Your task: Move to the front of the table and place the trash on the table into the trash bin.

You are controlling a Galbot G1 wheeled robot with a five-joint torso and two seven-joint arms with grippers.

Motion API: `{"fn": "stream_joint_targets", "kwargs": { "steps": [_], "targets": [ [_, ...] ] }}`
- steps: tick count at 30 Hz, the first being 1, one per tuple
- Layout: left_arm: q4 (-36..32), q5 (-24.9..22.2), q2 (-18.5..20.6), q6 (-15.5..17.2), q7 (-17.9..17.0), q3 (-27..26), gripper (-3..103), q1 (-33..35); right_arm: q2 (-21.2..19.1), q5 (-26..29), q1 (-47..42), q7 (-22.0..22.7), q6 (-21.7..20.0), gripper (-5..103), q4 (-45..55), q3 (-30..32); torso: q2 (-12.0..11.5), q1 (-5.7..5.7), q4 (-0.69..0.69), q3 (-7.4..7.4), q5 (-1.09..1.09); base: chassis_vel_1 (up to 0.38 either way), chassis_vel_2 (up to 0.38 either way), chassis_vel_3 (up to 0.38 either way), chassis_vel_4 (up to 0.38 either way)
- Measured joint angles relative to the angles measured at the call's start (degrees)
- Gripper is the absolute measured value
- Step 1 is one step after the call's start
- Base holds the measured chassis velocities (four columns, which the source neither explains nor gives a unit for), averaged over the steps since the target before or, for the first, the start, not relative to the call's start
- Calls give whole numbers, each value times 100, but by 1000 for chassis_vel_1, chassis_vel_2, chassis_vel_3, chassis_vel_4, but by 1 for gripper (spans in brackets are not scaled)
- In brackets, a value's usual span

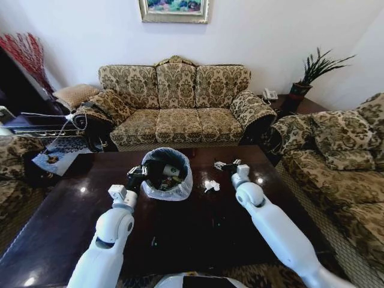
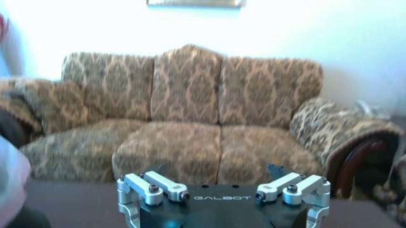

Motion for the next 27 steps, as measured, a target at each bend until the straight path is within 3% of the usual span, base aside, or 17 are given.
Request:
{"fn": "stream_joint_targets", "kwargs": {
  "steps": [5,10,17,27],
  "targets": [
    [0,-39,17,-2,-23,-11,3,-26,35,100,-155,-239,-344,100,83,60,0,0,3,0,-2,0,0,0,0],
    [0,-77,46,-3,-42,-24,3,-58,130,153,-166,-349,-369,100,-455,-70,0,0,3,1,1,0,0,0,0],
    [-41,-199,106,-14,-78,-108,3,-91,389,2,-119,-798,185,100,-1623,-285,0,0,2,1,0,0,0,0,0],
    [-40,-255,231,-17,-146,-50,3,-194,960,-221,268,-1054,564,100,-2951,-659,0,0,3,1,0,0,0,0,0]
  ]
}}
